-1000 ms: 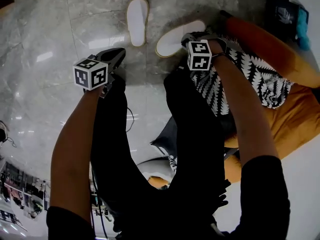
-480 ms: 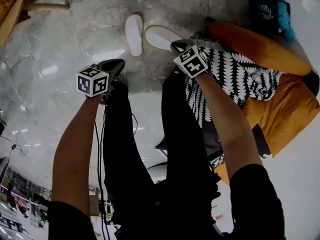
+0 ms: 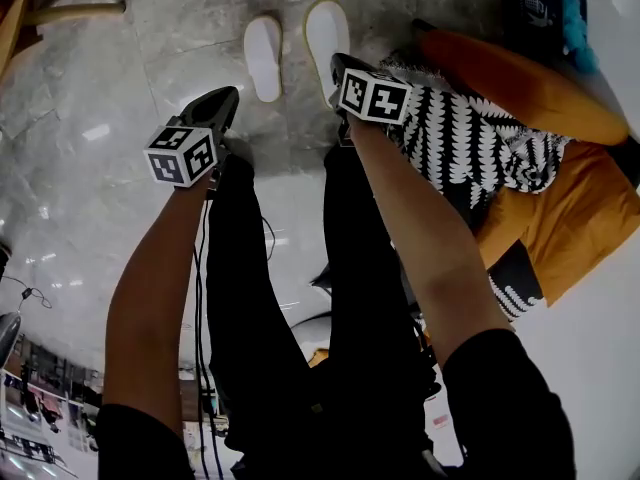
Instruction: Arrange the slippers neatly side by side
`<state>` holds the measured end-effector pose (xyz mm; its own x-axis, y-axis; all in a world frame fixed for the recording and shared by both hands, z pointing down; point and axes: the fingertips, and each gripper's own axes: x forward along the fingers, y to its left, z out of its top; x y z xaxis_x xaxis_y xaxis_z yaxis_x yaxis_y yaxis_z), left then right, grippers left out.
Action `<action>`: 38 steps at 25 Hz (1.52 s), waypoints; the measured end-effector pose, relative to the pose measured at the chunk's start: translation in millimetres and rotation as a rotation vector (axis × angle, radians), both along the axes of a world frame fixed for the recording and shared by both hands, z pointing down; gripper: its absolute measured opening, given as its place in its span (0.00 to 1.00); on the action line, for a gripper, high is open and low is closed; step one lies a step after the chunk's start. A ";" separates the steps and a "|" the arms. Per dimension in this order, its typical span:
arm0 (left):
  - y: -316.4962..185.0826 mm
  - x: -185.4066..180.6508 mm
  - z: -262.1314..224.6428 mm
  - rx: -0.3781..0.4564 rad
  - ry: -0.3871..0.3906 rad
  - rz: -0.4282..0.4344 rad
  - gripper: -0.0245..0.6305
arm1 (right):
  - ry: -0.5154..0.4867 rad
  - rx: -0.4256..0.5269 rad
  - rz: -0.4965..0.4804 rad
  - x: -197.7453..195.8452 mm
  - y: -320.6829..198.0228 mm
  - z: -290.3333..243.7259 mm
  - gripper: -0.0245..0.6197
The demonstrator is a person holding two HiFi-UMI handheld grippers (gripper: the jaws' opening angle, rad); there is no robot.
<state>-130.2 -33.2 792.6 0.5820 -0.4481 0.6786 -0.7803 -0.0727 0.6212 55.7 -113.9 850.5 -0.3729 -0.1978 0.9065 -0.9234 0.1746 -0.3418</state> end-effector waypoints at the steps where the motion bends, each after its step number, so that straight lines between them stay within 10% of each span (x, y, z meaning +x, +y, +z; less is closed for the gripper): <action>1: -4.0 -3.6 1.7 0.019 -0.038 -0.005 0.06 | 0.008 -0.010 0.032 -0.2 0.1 6.3 0.10; 9: -25.1 -39.0 25.7 0.094 -0.221 -0.065 0.06 | 0.017 -0.099 0.226 -7.6 20.8 72.7 0.10; 38: -9.3 -76.0 71.3 0.113 -0.213 -0.120 0.06 | 0.000 -0.141 0.300 -40.9 48.5 182.5 0.10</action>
<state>-206.2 -42.5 863.9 0.3701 -0.5852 0.7215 -0.8996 -0.0319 0.4356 14.8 -65.3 1033.0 -0.3167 -0.1714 0.9329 -0.9267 -0.1538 -0.3428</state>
